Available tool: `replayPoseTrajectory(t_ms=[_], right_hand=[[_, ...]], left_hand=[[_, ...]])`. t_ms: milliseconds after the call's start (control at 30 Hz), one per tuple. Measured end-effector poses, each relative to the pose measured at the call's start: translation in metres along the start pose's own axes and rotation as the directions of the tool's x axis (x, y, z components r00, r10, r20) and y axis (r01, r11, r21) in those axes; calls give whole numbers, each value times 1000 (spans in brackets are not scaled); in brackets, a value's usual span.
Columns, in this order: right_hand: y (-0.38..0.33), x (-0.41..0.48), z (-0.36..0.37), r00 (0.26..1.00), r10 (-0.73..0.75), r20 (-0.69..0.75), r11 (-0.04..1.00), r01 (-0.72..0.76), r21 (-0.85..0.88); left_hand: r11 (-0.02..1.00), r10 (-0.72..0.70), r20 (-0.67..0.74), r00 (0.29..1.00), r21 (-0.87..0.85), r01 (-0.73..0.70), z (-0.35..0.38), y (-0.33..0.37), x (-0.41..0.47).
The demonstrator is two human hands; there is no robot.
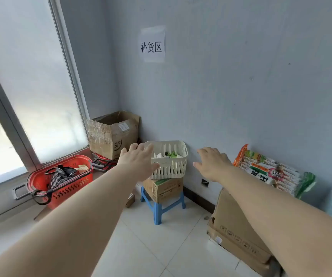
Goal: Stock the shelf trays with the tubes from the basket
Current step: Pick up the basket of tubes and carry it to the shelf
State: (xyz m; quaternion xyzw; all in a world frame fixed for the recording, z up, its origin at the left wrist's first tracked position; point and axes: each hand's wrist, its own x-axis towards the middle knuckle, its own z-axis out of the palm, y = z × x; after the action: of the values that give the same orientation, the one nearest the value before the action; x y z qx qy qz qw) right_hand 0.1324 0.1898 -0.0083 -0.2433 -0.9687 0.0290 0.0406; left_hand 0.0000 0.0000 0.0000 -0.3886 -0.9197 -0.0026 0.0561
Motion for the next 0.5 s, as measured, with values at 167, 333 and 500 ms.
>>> replayPoseTrajectory(t_ms=[167, 333, 500], right_hand=[[-14, 66, 19, 999, 29, 45, 1000, -29, -6], [-24, 134, 37, 996, 65, 63, 998, -65, -4], [-23, 187, 59, 991, 90, 98, 996, -91, 8]], left_hand=[[1000, 2, 57, 998, 0, -2, 25, -32, 63], [1000, 18, 103, 995, 3, -18, 45, -64, 129], [999, 1, 138, 990, -46, 6, 64, -88, 183]])
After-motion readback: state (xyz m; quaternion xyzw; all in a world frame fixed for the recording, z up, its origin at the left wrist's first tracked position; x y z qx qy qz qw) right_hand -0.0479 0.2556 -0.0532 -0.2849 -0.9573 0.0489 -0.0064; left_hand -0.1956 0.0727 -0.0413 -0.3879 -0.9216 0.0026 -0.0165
